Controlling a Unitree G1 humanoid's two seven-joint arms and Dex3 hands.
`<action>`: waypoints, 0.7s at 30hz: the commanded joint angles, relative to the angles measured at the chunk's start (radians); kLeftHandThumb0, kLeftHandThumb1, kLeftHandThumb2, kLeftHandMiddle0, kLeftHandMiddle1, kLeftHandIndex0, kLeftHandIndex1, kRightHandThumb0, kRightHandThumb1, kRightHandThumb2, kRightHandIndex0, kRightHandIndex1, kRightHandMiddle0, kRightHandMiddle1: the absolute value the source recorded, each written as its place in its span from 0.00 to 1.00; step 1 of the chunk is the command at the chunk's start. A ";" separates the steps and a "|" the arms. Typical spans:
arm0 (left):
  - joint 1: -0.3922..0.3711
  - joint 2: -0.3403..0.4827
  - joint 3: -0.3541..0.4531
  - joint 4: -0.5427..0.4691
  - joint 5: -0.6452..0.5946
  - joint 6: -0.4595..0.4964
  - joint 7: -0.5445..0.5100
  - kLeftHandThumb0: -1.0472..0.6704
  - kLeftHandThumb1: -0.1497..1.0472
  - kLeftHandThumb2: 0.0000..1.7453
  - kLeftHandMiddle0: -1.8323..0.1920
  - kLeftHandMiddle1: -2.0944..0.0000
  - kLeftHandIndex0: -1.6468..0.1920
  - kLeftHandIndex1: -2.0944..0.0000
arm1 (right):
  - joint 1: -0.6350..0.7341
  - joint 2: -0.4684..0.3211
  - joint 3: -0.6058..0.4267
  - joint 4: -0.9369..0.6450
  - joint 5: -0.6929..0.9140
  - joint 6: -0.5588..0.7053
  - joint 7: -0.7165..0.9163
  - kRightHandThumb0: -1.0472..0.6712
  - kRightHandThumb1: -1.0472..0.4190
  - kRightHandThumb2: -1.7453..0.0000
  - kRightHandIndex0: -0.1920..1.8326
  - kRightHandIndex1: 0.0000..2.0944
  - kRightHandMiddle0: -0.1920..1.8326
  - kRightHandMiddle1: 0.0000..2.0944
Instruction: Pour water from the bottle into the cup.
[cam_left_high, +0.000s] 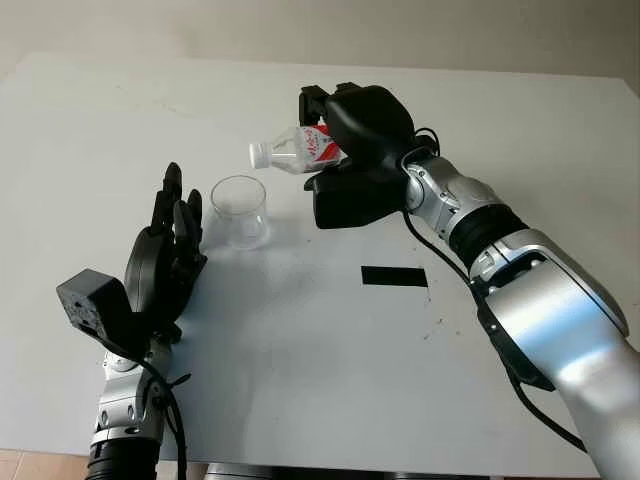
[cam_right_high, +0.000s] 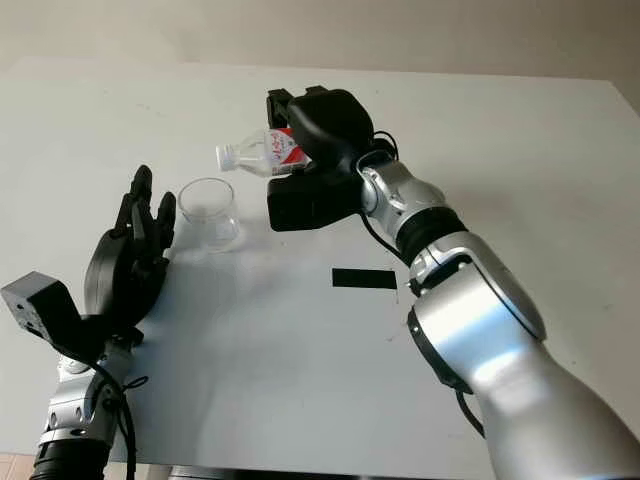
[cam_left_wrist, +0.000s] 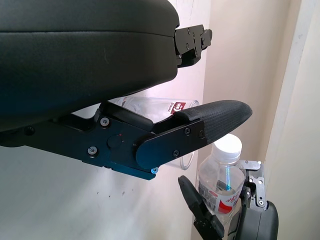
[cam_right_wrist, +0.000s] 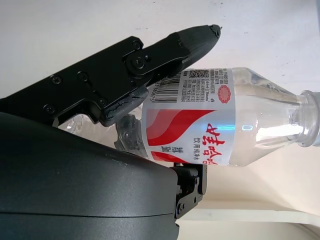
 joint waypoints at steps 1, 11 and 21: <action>0.012 -0.016 -0.009 0.021 0.002 0.000 0.001 0.16 1.00 0.44 0.95 0.97 0.98 0.98 | -0.051 -0.012 0.010 -0.008 -0.013 -0.014 -0.023 0.48 0.00 0.85 0.57 1.00 0.29 1.00; 0.007 -0.022 -0.010 0.032 0.008 -0.010 0.001 0.15 1.00 0.45 0.96 0.97 0.99 0.98 | -0.061 -0.007 0.039 -0.008 -0.040 -0.048 -0.073 0.46 0.00 0.85 0.58 1.00 0.27 1.00; 0.009 -0.022 -0.010 0.030 0.008 -0.006 0.006 0.15 1.00 0.44 0.96 0.97 0.99 0.98 | -0.067 -0.013 0.099 -0.004 -0.105 -0.082 -0.160 0.46 0.00 0.88 0.63 1.00 0.25 1.00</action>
